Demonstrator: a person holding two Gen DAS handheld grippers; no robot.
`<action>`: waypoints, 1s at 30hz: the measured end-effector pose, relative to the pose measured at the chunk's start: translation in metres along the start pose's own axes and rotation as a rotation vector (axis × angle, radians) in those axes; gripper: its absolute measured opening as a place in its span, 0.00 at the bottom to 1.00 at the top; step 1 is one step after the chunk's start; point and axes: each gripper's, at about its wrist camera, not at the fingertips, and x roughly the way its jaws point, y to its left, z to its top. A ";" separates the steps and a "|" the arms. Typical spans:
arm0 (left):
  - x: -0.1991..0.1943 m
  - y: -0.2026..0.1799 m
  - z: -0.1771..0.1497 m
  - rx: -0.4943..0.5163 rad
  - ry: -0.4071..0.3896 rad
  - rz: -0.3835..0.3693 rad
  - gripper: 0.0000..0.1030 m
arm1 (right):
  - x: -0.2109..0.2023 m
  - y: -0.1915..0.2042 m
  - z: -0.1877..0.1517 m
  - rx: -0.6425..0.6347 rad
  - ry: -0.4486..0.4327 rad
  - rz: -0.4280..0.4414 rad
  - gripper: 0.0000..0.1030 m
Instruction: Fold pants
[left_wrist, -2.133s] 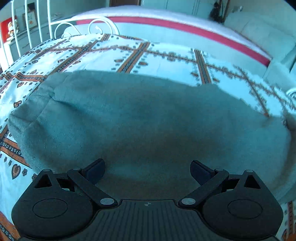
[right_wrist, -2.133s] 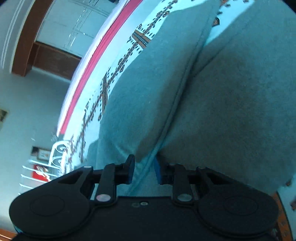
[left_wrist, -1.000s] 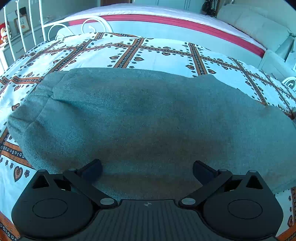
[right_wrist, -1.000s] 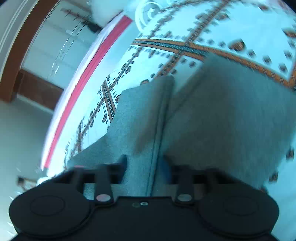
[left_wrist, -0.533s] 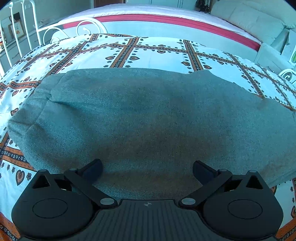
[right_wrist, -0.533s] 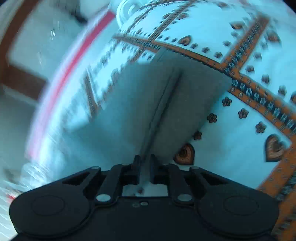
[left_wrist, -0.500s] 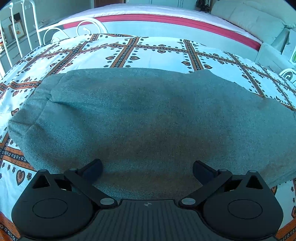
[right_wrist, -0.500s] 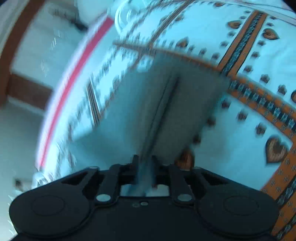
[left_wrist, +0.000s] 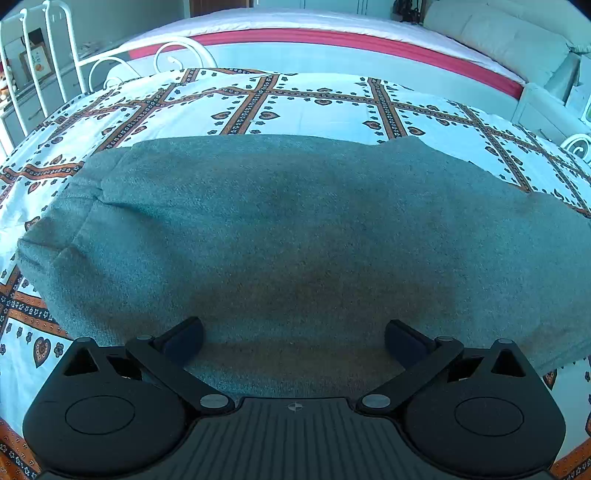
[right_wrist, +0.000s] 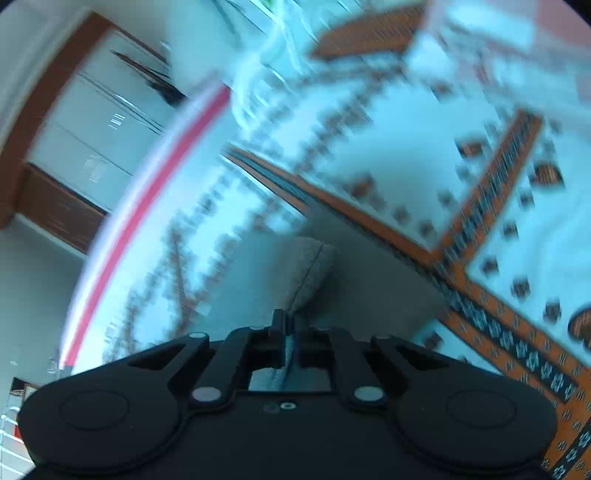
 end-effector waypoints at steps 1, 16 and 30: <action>0.000 0.000 0.000 0.001 0.000 -0.002 1.00 | -0.011 0.005 0.001 -0.033 -0.030 0.015 0.00; 0.001 -0.001 0.001 0.002 0.008 0.001 1.00 | -0.017 -0.050 0.002 0.092 0.072 -0.075 0.00; -0.006 -0.005 0.003 0.009 -0.015 0.017 1.00 | -0.032 -0.050 -0.006 0.066 0.106 -0.111 0.15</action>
